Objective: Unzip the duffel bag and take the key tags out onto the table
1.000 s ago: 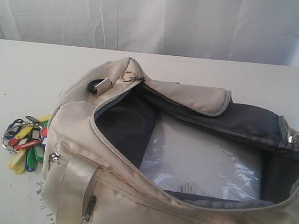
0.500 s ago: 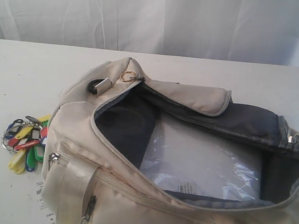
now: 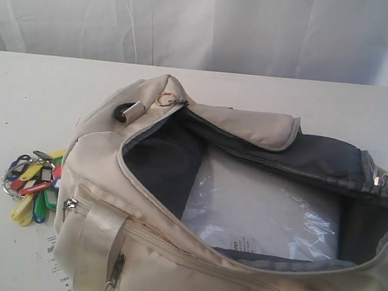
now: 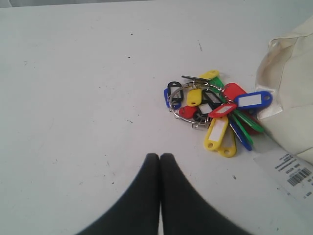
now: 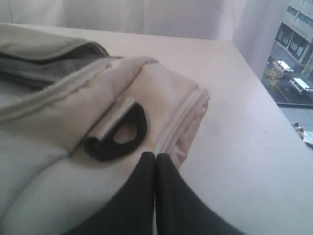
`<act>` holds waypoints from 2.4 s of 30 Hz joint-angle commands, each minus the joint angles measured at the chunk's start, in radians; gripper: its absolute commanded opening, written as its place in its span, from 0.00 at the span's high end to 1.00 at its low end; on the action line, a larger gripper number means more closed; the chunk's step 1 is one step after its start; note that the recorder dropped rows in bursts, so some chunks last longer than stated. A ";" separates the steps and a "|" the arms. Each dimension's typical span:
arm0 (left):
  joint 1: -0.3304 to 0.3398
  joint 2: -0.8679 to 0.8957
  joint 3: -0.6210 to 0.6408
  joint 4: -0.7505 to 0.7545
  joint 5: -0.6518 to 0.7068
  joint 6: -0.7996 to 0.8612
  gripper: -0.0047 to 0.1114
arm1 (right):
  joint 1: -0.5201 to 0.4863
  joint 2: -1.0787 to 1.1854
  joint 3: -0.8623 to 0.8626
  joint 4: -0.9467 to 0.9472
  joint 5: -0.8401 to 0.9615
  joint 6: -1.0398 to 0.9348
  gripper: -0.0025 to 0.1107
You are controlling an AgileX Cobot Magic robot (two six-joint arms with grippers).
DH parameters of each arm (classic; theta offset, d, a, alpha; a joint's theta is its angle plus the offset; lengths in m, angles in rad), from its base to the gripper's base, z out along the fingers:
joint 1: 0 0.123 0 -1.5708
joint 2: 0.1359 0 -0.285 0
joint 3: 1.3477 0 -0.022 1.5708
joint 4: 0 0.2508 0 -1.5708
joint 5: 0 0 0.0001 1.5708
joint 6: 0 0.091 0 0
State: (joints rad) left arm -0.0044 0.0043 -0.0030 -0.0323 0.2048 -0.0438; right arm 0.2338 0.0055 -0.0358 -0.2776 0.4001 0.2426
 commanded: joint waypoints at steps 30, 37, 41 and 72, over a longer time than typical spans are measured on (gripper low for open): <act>0.002 -0.004 0.003 -0.011 -0.003 -0.007 0.96 | -0.005 -0.005 0.036 0.235 -0.053 -0.187 0.98; 0.002 -0.004 0.003 -0.011 -0.003 -0.007 0.96 | -0.005 -0.005 0.036 0.235 -0.053 -0.187 0.98; 0.002 -0.004 0.003 -0.011 -0.003 -0.005 0.96 | -0.005 -0.005 0.036 0.235 -0.053 -0.187 0.98; 0.002 -0.004 0.003 -0.011 -0.003 -0.005 0.96 | 0.053 -0.005 0.036 0.235 -0.054 -0.187 0.98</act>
State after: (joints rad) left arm -0.0044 0.0043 -0.0030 -0.0323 0.2048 -0.0438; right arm 0.2838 0.0055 -0.0053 -0.0421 0.3573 0.0624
